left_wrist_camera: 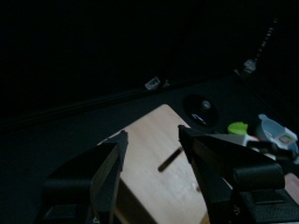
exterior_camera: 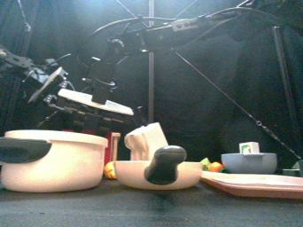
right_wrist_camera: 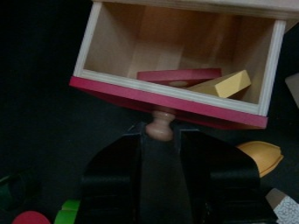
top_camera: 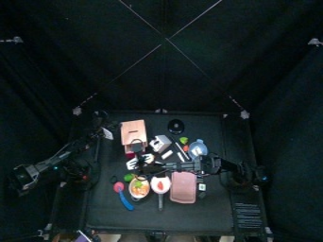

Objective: Close drawer

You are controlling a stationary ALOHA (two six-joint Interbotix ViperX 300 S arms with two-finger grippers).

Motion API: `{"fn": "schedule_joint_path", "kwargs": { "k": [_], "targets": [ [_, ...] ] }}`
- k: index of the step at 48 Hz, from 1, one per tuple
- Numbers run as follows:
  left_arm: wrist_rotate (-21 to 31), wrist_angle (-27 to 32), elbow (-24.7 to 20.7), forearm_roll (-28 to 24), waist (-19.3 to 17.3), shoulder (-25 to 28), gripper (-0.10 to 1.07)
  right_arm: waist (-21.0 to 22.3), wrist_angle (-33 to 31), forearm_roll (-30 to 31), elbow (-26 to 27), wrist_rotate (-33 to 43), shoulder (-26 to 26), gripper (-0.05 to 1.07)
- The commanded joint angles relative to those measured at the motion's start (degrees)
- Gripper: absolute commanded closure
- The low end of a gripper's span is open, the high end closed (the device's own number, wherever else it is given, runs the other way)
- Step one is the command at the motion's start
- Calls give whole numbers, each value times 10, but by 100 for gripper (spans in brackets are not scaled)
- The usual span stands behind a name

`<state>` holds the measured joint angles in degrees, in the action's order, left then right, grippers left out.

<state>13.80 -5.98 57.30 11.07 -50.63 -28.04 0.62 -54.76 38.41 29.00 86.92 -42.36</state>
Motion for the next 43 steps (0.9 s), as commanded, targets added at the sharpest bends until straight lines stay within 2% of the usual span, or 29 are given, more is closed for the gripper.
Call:
{"fn": "schedule_joint_path", "kwargs": {
  "k": [1, 10, 16, 26, 43],
  "targets": [
    [1, 25, -59, 20, -13, 64, 11, 6, 3, 2, 9, 1, 43, 50],
    [0, 80, -122, 31, -15, 181, 11, 8, 8, 4, 9, 1, 42, 50],
    [-1, 84, -143, 31, -16, 222, 11, 9, 10, 4, 7, 1, 42, 50],
    [-3, 107, -160, 24, -13, 240, 11, 9, 11, 5, 6, 2, 40, 50],
    [-4, 144, -161, -17, -1, 232, 11, 27, 11, 19, 6, -1, 40, 50]
  ]
}}
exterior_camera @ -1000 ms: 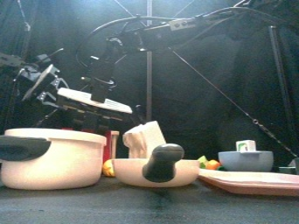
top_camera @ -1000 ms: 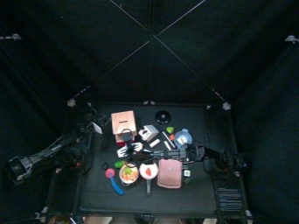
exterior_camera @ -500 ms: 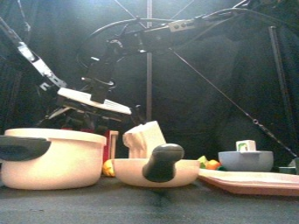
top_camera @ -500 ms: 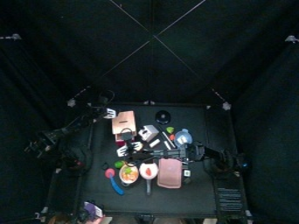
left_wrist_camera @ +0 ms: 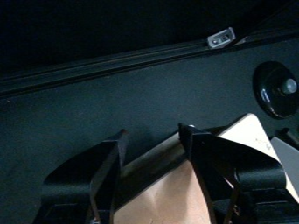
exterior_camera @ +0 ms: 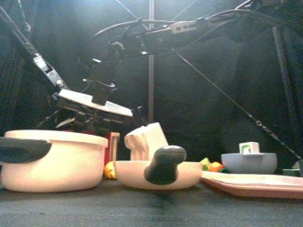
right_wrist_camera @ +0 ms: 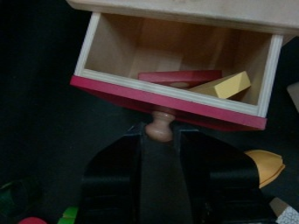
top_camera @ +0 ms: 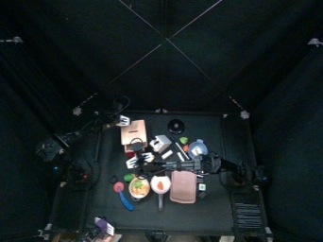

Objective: Close drawer

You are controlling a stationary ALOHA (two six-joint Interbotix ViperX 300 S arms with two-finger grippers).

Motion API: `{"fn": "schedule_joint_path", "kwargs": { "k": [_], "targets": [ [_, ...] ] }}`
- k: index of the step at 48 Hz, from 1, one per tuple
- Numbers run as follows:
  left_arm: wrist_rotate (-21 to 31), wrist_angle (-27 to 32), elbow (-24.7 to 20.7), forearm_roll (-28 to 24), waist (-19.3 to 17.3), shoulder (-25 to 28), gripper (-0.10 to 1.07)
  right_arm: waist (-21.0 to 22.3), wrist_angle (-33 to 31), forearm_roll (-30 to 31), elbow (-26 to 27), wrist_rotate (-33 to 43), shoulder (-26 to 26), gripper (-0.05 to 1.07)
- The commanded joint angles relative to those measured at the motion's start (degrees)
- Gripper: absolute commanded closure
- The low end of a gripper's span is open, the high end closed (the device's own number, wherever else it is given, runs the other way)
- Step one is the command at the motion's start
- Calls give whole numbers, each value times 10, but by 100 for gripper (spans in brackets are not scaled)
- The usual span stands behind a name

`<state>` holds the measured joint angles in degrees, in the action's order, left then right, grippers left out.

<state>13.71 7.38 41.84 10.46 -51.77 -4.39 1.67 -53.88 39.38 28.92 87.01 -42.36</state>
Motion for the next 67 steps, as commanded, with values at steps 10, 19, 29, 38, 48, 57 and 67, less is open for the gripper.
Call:
{"fn": "schedule_joint_path", "kwargs": {
  "k": [10, 19, 29, 38, 48, 57, 67],
  "targets": [
    [-3, 17, -9, -18, 13, -5, 11, 26, 11, 14, 7, -3, 40, 50],
    [-3, 17, -5, -19, 12, -4, 11, 37, 11, 31, 7, -2, 40, 50],
    [-3, 17, 1, -21, 16, -5, 11, 47, 18, 42, 9, -3, 39, 50],
    [-4, 17, 8, -25, 24, -6, 11, 47, 48, 41, 16, -2, 35, 50],
    [-3, 17, 26, -30, 32, -25, 11, 43, 60, 37, 39, -2, 17, 50],
    [-2, 17, 58, -27, 45, -61, 11, 40, 50, 36, 46, -1, 11, 50],
    [-2, 11, 77, -23, 62, -101, 11, 35, 35, 37, 47, -2, 11, 50]
  ]
}}
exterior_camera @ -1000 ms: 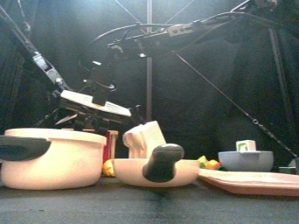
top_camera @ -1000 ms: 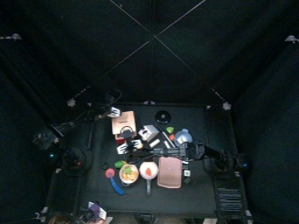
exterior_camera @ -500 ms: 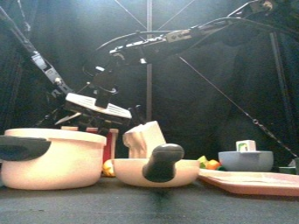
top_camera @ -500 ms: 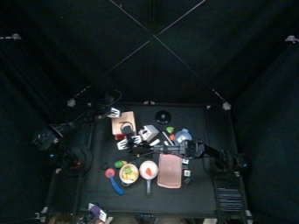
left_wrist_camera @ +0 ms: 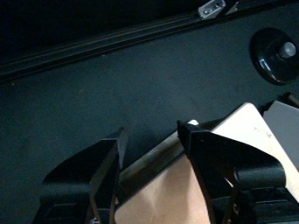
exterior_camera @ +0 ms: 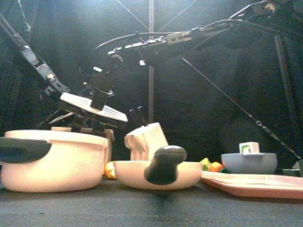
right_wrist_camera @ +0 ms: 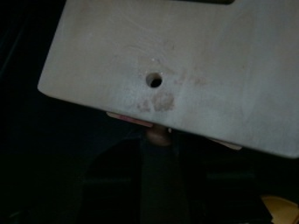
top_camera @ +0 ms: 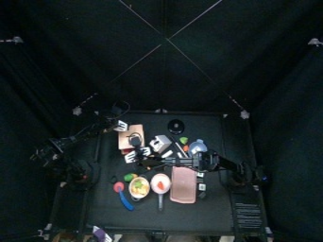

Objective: Close drawer

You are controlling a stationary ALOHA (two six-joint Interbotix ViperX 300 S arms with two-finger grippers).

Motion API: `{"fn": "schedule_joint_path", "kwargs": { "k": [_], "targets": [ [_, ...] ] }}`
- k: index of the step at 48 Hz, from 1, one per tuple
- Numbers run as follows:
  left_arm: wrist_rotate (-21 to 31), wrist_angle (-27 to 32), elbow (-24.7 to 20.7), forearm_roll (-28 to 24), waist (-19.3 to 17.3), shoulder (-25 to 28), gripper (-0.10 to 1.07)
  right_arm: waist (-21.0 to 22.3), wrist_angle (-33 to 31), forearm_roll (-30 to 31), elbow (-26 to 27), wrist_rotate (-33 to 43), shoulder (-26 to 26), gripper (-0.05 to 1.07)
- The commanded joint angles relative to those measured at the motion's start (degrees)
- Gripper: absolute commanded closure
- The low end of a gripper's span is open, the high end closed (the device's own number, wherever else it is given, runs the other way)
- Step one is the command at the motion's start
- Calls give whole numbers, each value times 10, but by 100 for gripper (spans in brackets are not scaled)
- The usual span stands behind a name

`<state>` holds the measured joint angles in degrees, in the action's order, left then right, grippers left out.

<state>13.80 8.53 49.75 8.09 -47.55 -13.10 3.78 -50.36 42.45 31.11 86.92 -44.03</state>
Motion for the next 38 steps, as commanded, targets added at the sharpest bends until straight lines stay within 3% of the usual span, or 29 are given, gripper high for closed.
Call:
{"fn": "schedule_joint_path", "kwargs": {
  "k": [1, 23, 38],
  "targets": [
    [-3, 0, -1, 1, 19, -18, 11, 13, 4, 5, 25, -1, 26, 50],
    [-3, -5, -1, 0, 22, -23, 11, -9, 4, 11, 25, -1, 27, 46],
    [-1, -30, 10, 1, 21, -56, 11, -42, -14, 33, 20, -1, 45, 22]
  ]
}}
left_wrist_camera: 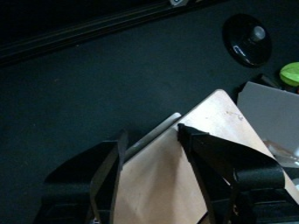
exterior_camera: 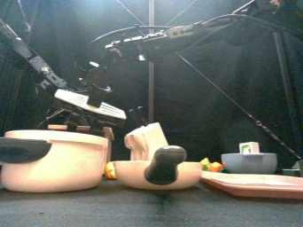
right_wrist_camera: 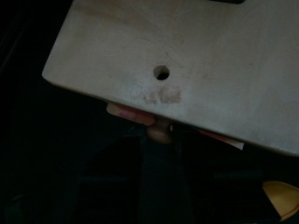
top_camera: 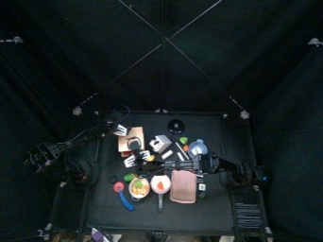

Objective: Close drawer

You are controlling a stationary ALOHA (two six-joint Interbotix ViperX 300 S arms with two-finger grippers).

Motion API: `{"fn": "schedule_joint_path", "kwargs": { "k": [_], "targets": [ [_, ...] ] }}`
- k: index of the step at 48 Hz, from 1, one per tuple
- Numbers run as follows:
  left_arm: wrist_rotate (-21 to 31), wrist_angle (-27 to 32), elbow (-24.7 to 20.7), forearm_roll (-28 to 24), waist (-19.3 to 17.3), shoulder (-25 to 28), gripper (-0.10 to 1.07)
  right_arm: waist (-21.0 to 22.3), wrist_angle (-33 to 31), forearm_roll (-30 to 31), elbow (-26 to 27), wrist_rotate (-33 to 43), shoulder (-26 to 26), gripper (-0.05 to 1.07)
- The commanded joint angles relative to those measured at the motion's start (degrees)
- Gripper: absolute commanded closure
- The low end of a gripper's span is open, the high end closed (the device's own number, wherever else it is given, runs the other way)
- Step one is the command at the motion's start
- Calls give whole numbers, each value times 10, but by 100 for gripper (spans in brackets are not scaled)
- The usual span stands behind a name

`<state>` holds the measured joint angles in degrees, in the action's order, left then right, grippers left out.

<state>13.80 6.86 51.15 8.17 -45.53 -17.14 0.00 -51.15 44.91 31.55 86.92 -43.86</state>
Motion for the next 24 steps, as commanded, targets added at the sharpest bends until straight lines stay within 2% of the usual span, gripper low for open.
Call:
{"fn": "schedule_joint_path", "kwargs": {
  "k": [1, 12, 24],
  "targets": [
    [-1, -15, -3, 0, 1, -20, 11, -6, -6, 8, 15, -1, 44, 21],
    [-1, -47, 18, -1, -1, -79, 11, -26, -11, 11, 4, -2, 70, 18],
    [-2, -71, 41, -1, 10, -149, 11, -35, -11, 25, -47, -2, 120, 18]
  ]
}}
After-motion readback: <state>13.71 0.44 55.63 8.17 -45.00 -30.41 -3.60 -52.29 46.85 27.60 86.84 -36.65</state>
